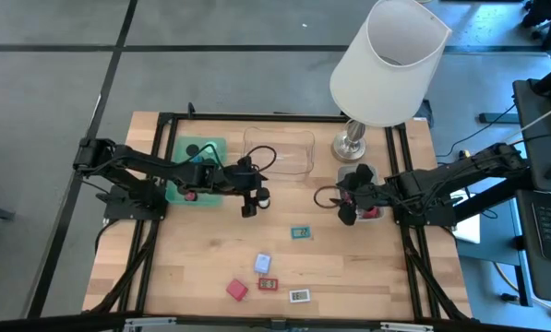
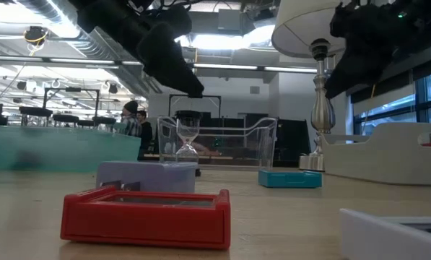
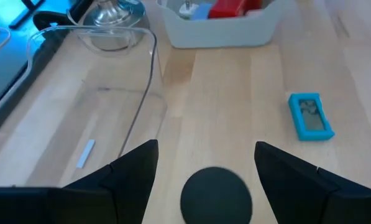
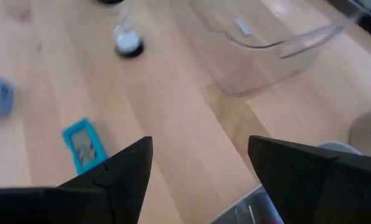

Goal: Pick & Place Office items
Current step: Put the black and white hourglass into the green bin

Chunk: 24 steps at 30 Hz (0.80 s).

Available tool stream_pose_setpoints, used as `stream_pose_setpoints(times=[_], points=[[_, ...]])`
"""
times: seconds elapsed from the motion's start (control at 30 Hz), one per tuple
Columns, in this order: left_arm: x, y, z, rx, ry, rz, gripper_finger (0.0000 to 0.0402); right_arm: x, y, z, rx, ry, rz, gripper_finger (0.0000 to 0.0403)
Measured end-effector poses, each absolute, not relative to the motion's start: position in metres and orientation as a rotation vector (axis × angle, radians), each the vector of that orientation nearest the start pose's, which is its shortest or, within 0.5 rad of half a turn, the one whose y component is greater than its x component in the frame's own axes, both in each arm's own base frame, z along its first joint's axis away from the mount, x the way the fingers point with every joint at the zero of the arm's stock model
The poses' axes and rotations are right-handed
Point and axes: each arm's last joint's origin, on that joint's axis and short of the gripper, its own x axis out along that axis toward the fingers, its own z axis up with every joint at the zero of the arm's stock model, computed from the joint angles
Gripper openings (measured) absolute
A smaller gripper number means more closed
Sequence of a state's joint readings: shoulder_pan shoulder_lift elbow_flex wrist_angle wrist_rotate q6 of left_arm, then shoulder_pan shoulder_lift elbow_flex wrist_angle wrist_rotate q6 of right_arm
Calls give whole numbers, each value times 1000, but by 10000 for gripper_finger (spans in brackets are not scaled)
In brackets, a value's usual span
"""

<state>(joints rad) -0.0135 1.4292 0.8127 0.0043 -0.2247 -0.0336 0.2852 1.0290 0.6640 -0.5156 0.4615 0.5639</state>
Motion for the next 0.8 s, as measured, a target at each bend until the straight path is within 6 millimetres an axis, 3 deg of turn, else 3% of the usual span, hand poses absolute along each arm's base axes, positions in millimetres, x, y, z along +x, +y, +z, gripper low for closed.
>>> stream_pose_setpoints(times=[0.2, 0.43, 0.8], points=[[296, 0, 217, -3, 598, 207, 265, 176, 35, 236, 129, 706, -321, 268], [296, -5, 217, 20, 599, 212, 265, 149, 27, 221, 193, 639, -320, 268], [299, -2, 223, 35, 528, 299, 265, 148, 26, 213, 261, 647, -347, 268]])
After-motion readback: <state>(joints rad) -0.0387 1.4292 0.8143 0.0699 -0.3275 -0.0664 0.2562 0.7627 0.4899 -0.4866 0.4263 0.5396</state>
